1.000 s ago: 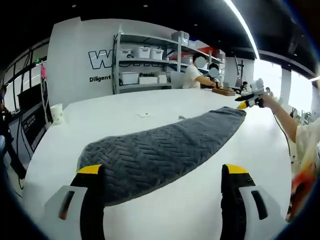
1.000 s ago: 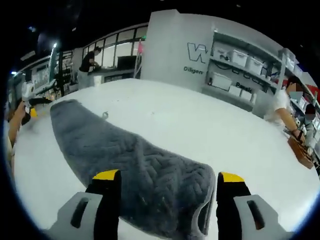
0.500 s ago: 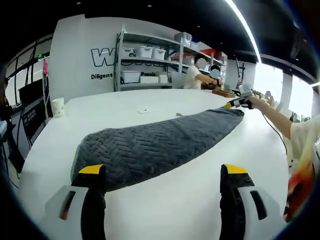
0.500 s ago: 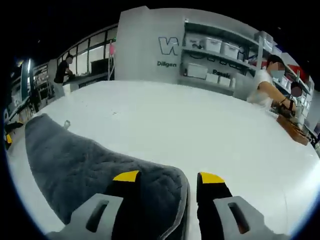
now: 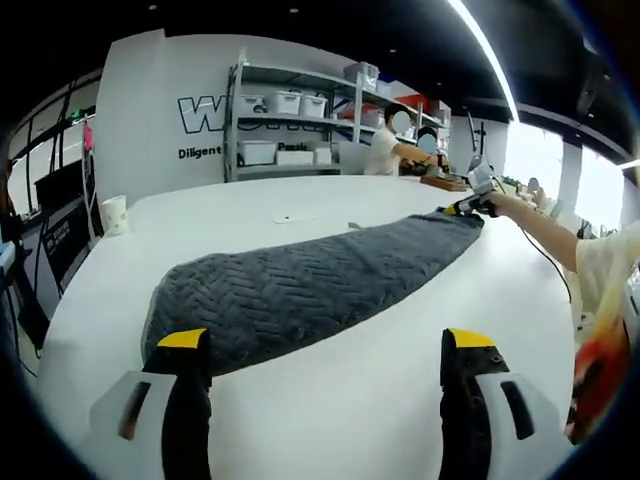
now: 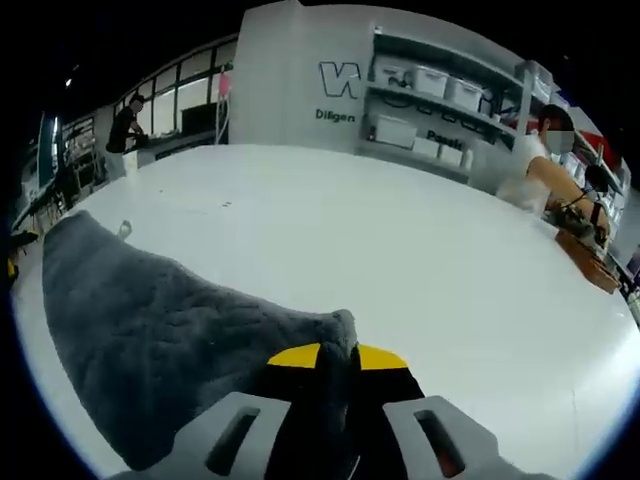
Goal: Open the folded towel by lifting each exposed corner and separating the folded layers until the towel lies flat within the target outline without major curled edges
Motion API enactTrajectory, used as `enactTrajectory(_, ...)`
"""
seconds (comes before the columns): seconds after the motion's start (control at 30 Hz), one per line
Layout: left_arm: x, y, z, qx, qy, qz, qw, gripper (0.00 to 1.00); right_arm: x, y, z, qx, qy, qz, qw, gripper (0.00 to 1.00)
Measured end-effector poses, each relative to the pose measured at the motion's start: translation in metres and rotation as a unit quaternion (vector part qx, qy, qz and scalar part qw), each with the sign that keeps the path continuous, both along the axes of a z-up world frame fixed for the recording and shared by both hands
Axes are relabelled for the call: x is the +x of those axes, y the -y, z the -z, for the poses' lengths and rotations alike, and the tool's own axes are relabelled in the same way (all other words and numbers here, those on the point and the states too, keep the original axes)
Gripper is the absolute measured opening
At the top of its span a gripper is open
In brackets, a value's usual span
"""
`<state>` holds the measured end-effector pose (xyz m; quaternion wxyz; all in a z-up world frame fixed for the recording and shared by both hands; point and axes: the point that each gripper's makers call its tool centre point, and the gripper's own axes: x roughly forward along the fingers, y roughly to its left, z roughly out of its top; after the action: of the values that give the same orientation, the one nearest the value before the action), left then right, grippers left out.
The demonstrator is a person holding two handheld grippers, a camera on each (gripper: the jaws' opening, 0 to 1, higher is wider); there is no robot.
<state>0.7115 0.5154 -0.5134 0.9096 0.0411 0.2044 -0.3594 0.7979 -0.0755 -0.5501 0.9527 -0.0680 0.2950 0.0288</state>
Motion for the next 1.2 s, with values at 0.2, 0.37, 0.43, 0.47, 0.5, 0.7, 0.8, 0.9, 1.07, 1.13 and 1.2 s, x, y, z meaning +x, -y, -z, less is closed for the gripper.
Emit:
enactTrajectory(0.2, 0.000, -0.002, 0.001, 0.001, -0.004, -0.002, 1.0000, 0.93, -0.002, -0.004, -0.010, -0.022, 0.011, -0.013, 0.9996, 0.03)
enactTrajectory(0.37, 0.001, -0.004, 0.000, 0.001, -0.005, -0.005, 1.0000, 0.93, -0.007, -0.009, -0.025, -0.027, 0.040, -0.029, 0.9984, 0.03)
enactTrajectory(0.43, 0.001, -0.005, 0.000, 0.000, -0.006, -0.006, 1.0000, 0.92, -0.011, -0.015, -0.033, -0.033, 0.055, -0.044, 0.9970, 0.03)
enactTrajectory(0.47, 0.002, -0.005, -0.001, 0.000, -0.007, -0.006, 1.0000, 0.92, -0.013, -0.017, -0.037, -0.035, 0.063, -0.051, 0.9961, 0.03)
enactTrajectory(0.5, 0.002, -0.005, -0.001, -0.001, -0.008, -0.006, 1.0000, 0.92, -0.015, -0.020, -0.042, -0.037, 0.073, -0.058, 0.9950, 0.03)
enactTrajectory(0.7, 0.002, -0.003, -0.001, -0.004, -0.009, -0.011, 0.9999, 0.92, -0.034, -0.050, -0.071, -0.070, 0.126, -0.125, 0.9815, 0.03)
enactTrajectory(0.8, 0.003, -0.003, -0.003, -0.007, -0.006, -0.013, 0.9999, 0.92, -0.044, -0.065, -0.081, -0.093, 0.141, -0.168, 0.9712, 0.03)
enactTrajectory(0.9, 0.002, -0.001, -0.003, -0.008, -0.007, -0.012, 0.9999, 0.92, -0.055, -0.074, -0.086, -0.098, 0.155, -0.198, 0.9630, 0.03)
enactTrajectory(1.07, 0.003, -0.004, -0.002, -0.004, -0.008, -0.014, 0.9999, 0.92, -0.076, -0.085, -0.077, -0.070, 0.146, -0.238, 0.9577, 0.02)
enactTrajectory(1.13, 0.003, -0.004, -0.002, -0.006, -0.008, -0.015, 0.9998, 0.92, -0.084, -0.089, -0.072, -0.054, 0.136, -0.248, 0.9575, 0.02)
enactTrajectory(1.2, 0.003, -0.004, -0.003, -0.008, -0.008, -0.015, 0.9998, 0.92, -0.090, -0.092, -0.066, -0.039, 0.127, -0.257, 0.9571, 0.02)
